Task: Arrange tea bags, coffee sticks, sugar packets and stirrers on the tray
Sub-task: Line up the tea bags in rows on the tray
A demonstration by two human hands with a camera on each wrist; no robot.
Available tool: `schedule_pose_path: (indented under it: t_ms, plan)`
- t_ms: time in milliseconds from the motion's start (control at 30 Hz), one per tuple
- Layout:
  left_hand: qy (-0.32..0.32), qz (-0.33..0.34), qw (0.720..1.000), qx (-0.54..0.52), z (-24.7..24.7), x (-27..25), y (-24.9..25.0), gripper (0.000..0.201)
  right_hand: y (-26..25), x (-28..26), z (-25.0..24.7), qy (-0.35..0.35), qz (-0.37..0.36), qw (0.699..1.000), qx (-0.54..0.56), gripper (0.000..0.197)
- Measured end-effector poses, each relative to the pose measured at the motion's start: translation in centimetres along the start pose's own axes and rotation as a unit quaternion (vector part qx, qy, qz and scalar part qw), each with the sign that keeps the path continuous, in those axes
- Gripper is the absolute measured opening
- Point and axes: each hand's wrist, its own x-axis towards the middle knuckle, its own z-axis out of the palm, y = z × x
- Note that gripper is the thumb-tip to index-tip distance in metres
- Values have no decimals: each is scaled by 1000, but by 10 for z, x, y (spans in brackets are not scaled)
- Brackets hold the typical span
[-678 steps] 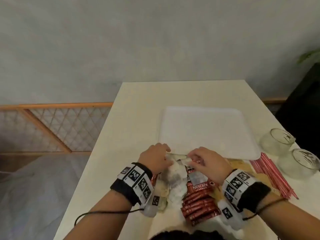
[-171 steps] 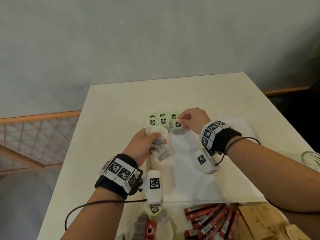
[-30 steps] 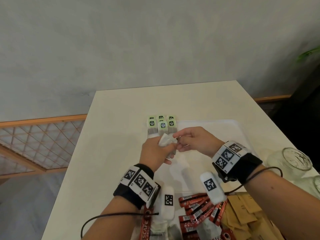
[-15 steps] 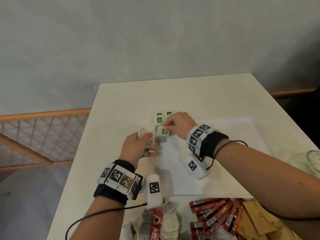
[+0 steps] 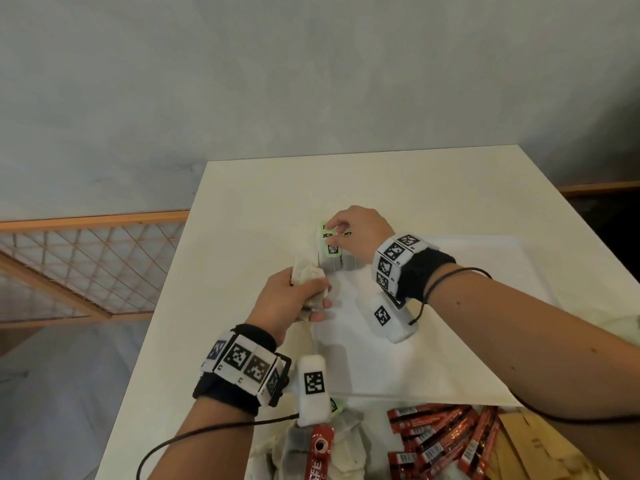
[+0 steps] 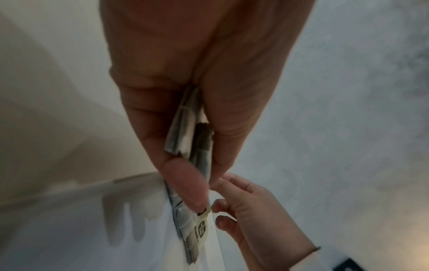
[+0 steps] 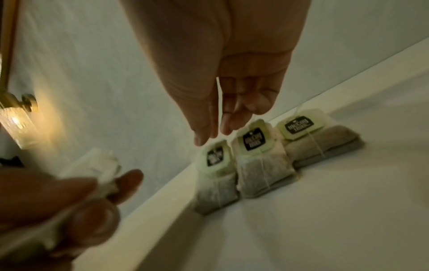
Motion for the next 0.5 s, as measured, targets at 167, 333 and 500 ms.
schedule_pose_path:
  t_ms: [167,333,500]
  plan:
    - [-49,7,997,54,12,-9,5,15,-7,-42,-10,-23,-41,987,155,16]
    - [-86,6,991,98,30,-16,8,16,3,-74,-16,-36,-44,982,178,13]
    - [-112,-11,981,160,42,-23,-2,22,23,-97,-22,-19,-4,980,198,13]
